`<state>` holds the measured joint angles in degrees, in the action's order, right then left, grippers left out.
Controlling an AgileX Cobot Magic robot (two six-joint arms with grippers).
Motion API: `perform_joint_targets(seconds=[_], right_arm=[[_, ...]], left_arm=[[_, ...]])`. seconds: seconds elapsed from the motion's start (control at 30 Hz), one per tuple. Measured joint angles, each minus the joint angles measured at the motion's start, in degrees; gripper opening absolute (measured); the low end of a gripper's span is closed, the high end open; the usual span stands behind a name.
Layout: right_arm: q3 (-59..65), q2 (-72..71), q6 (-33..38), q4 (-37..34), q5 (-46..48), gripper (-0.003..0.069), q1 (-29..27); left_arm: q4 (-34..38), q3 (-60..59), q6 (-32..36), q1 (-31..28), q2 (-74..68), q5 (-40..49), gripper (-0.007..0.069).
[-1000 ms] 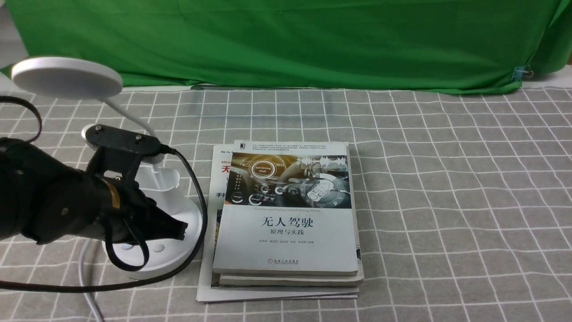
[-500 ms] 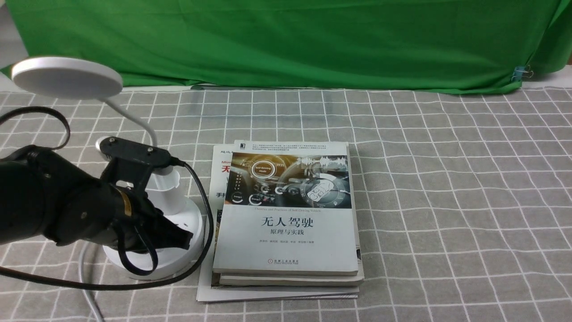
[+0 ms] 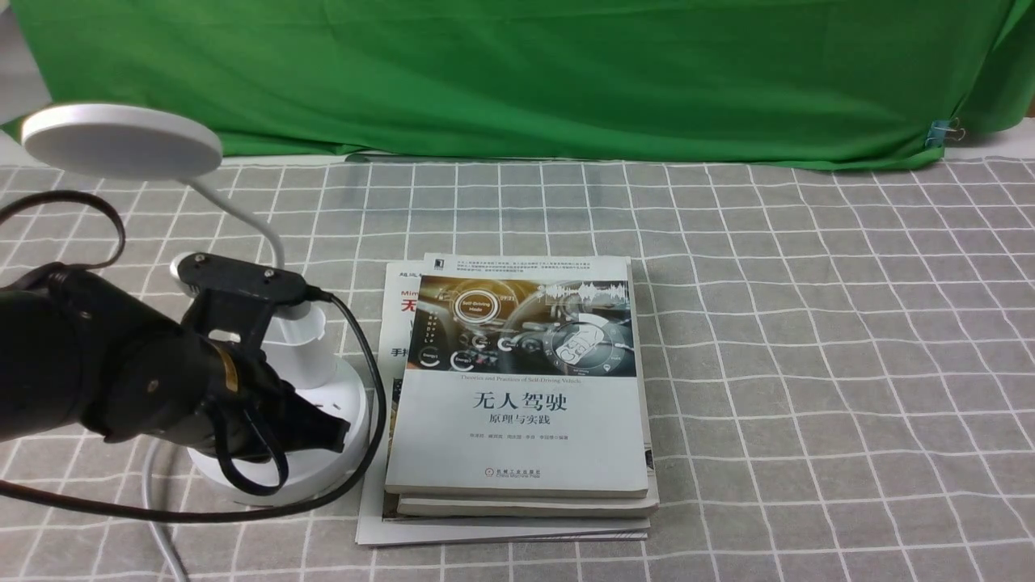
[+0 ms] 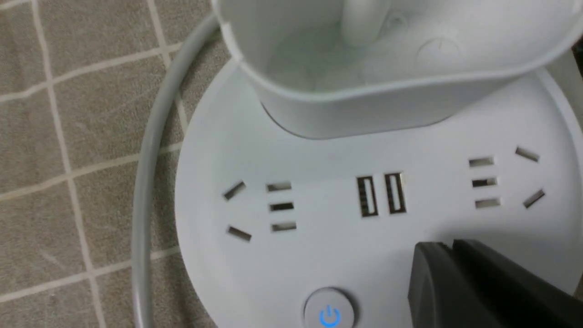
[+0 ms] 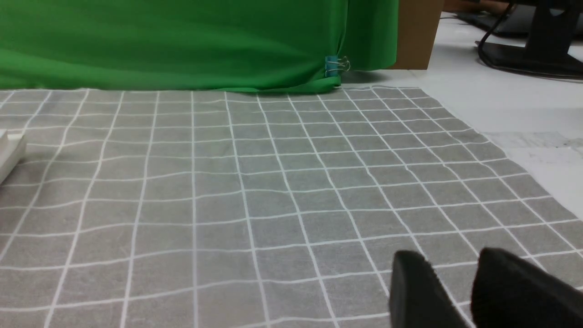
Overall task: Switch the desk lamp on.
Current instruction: Use the left arm to press the button switch on the lamp holder
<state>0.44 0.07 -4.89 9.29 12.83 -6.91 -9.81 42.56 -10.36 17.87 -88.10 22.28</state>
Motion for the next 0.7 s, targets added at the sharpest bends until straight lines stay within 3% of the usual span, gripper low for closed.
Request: perform_joint_targets(seconds=[0.7], right_arm=[[0.0,0.0,0.0,0.0,0.0,0.0245,0.0]], left_arm=[[1.45,-0.44,0.9,0.0,0.0,0.36,0.0019]])
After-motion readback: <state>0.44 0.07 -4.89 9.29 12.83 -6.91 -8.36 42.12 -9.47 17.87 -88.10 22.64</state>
